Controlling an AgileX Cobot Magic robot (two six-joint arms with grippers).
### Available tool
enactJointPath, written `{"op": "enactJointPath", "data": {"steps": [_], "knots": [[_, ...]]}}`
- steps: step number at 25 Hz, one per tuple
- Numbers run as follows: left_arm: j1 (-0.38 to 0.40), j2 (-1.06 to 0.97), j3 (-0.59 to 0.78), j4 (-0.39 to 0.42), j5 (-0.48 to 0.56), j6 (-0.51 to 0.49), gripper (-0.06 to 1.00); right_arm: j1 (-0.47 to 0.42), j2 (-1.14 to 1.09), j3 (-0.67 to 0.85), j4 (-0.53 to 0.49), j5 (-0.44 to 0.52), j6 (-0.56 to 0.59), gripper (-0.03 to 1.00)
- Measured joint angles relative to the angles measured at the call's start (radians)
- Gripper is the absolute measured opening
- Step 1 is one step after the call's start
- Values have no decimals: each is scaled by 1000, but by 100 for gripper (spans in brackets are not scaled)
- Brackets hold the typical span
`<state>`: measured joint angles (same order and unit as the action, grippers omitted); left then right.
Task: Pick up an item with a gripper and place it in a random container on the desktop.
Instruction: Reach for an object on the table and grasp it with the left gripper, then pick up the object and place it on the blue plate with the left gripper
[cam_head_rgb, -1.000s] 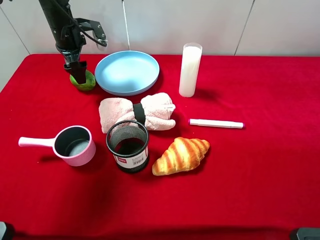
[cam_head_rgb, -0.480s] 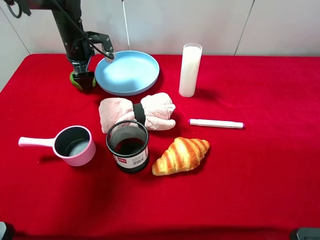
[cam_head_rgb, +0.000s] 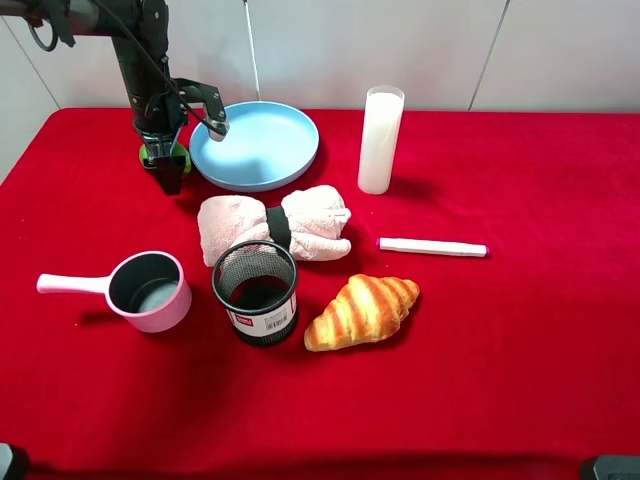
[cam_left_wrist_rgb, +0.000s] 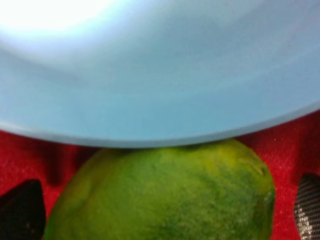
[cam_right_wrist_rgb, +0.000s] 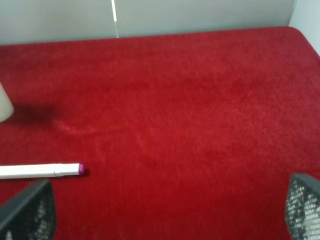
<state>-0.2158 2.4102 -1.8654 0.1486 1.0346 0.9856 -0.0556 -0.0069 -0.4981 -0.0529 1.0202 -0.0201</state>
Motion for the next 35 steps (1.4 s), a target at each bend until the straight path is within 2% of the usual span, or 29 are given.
{"op": "enactJointPath", "data": {"steps": [4,9,18,27,35], "knots": [[0,0,-1,2,1,1,94,0,0,0,0,0,0,69],[0,0,-1,0,1,3,72,0,0,0,0,0,0,69],[0,0,-1,0,1,53,72,0,0,0,0,0,0,69],[0,-3,-1,-1,1,56,72,0,0,0,0,0,0,69],[0,-75,-3,-1,51,56,72,0,0,0,0,0,0,69]]}}
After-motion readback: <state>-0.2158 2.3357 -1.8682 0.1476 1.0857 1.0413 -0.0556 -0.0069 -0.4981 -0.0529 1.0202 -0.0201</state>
